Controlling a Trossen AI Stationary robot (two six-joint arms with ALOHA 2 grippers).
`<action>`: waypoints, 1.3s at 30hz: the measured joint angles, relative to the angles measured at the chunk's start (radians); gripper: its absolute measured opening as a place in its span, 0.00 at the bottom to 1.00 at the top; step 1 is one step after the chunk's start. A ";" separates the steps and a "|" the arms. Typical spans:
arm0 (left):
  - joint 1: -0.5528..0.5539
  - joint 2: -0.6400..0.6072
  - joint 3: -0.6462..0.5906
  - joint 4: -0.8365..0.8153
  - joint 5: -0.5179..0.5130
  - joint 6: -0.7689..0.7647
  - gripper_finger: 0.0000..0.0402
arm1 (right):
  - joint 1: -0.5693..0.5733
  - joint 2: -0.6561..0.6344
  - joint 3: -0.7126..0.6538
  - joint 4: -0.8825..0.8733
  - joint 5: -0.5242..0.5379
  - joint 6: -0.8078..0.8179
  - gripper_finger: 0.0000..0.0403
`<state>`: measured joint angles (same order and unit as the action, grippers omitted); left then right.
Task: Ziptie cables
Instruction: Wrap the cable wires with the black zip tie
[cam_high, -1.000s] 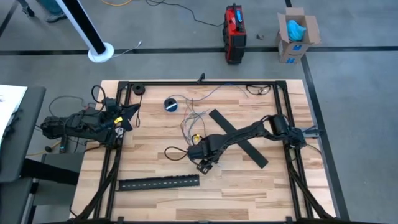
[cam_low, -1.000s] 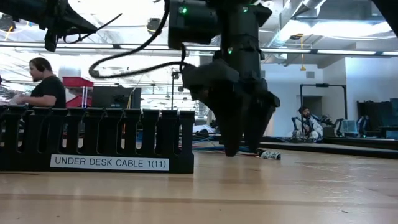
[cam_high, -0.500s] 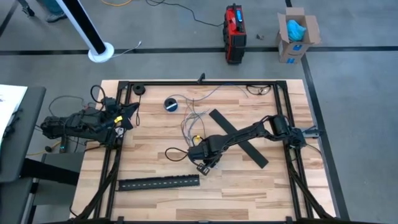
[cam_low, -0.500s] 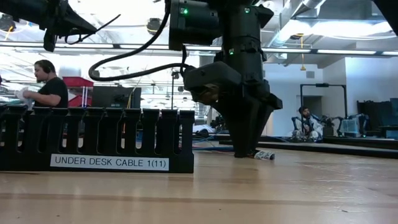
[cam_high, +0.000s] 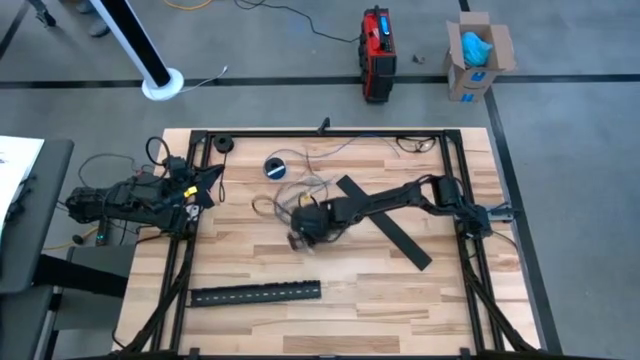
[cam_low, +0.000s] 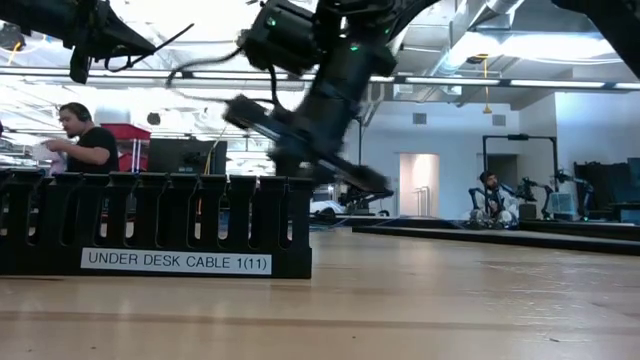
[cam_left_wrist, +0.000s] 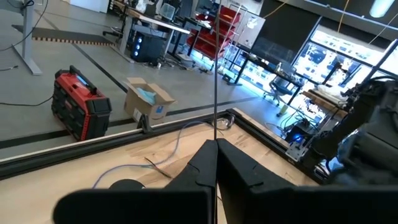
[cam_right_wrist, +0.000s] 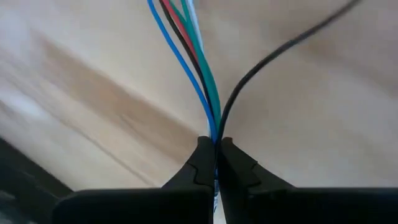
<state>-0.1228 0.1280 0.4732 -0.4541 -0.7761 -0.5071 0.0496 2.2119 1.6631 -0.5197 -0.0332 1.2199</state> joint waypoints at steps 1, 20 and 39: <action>0.000 0.000 -0.001 0.001 0.000 -0.008 0.00 | -0.009 -0.001 0.001 0.035 0.021 0.027 0.00; 0.000 0.071 -0.427 0.654 0.201 -0.251 0.00 | -0.207 -0.262 -0.012 -0.170 0.527 0.163 0.00; 0.058 0.536 -0.380 1.246 0.583 -0.061 0.00 | -0.091 -0.440 -0.763 1.002 0.797 0.414 0.00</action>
<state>-0.0646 0.6636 0.0934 0.7923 -0.1934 -0.5684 -0.0414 1.7722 0.9002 0.4820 0.7634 1.6340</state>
